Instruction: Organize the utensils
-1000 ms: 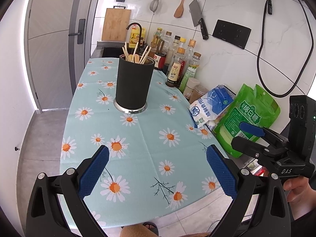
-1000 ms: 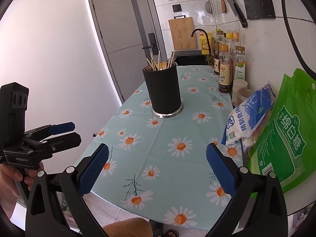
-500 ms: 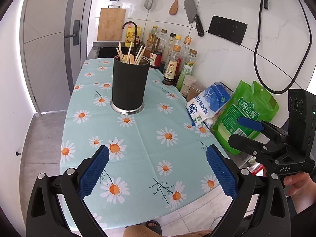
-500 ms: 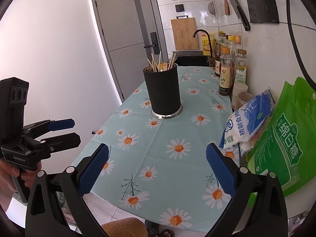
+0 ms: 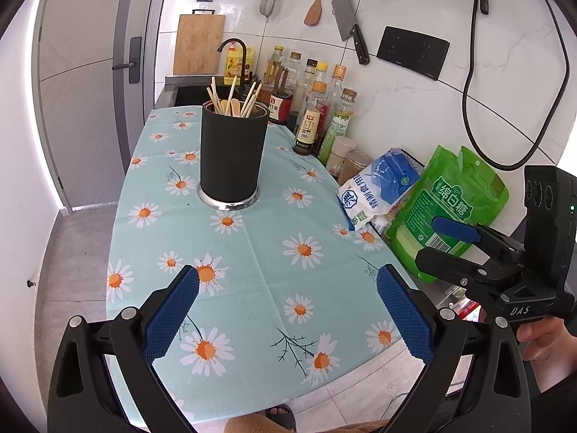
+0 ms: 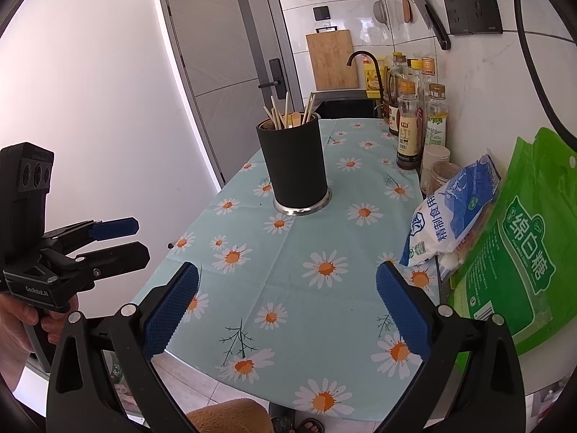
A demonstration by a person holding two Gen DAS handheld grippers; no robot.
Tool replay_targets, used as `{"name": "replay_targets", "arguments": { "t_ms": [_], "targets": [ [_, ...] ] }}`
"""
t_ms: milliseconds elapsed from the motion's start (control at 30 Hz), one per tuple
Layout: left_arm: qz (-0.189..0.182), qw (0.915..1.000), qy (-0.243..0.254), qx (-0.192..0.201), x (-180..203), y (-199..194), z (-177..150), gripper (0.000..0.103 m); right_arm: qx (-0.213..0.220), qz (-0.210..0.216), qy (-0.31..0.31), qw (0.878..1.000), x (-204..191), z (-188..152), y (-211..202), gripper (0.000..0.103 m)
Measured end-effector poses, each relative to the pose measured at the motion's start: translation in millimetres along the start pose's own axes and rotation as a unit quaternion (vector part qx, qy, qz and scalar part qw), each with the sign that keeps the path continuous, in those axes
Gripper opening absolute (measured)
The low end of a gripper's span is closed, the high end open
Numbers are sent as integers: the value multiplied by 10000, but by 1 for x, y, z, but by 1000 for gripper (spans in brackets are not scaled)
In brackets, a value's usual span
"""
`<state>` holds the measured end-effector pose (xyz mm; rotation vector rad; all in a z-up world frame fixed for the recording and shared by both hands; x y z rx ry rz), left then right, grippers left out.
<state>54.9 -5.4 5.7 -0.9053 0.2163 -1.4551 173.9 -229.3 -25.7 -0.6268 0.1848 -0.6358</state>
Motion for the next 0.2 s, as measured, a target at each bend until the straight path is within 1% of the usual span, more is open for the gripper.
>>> {"name": "replay_targets", "arguments": {
  "t_ms": [200],
  "targets": [
    [14,10000,12,-59,1,3,-1,96,-25,-16,39,10000,3,-1,1,98]
  ]
}}
Point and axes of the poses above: each gripper's, at about its wrist camera, not at the fingertips, and y roughly the way its jaws point, x to its right, z to its top, the point moved 1 cm from there along y, roughly the way its jaws point, and after that the axes turned 14 degrees about -y, right-handed, at the moved point
